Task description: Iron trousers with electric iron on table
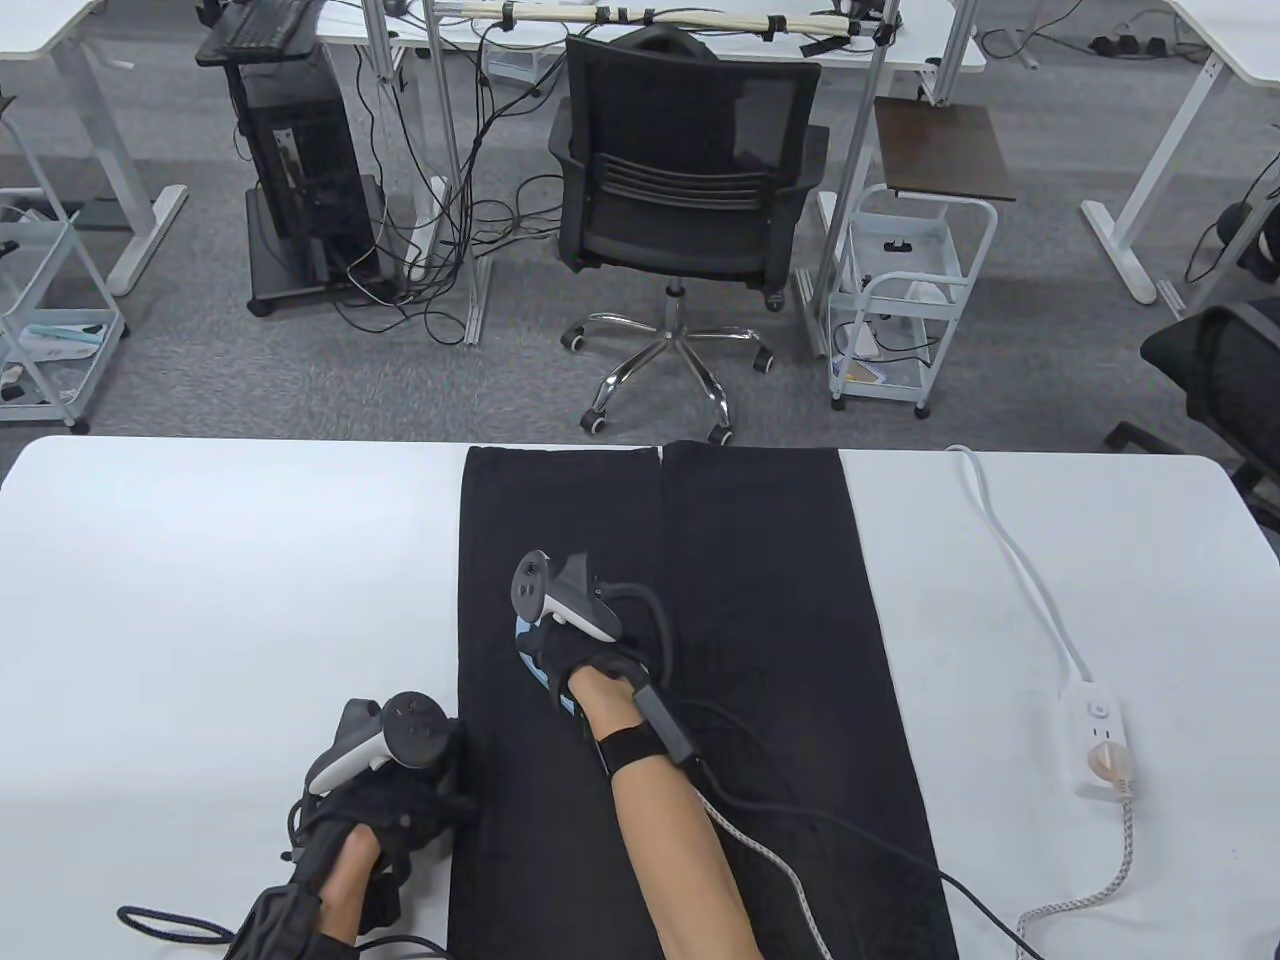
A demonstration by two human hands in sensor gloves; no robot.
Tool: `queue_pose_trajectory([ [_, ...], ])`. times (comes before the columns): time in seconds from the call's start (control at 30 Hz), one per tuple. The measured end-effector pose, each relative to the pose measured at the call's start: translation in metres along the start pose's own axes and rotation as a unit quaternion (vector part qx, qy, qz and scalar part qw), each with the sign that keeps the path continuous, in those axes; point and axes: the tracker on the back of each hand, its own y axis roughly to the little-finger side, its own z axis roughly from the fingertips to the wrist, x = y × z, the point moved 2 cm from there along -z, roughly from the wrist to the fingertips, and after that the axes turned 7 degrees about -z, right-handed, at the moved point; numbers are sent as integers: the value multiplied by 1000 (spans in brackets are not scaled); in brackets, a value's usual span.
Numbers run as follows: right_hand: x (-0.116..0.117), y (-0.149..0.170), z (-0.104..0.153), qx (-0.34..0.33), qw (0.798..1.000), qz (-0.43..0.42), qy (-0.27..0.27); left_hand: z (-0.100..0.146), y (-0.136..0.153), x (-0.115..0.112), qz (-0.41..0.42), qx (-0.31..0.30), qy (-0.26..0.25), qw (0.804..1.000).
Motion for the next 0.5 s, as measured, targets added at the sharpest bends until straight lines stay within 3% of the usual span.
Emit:
queue_pose_trajectory([
  [0.17, 6, 1, 20, -28, 1000, 2, -13, 0, 0, 0, 0, 0, 0, 1000],
  [0.27, 14, 1, 45, -63, 998, 11, -22, 0, 0, 0, 0, -1, 1, 1000],
  [0.5, 38, -1, 130, -173, 982, 43, -56, 1, 1, -1, 0, 0, -2, 1000],
])
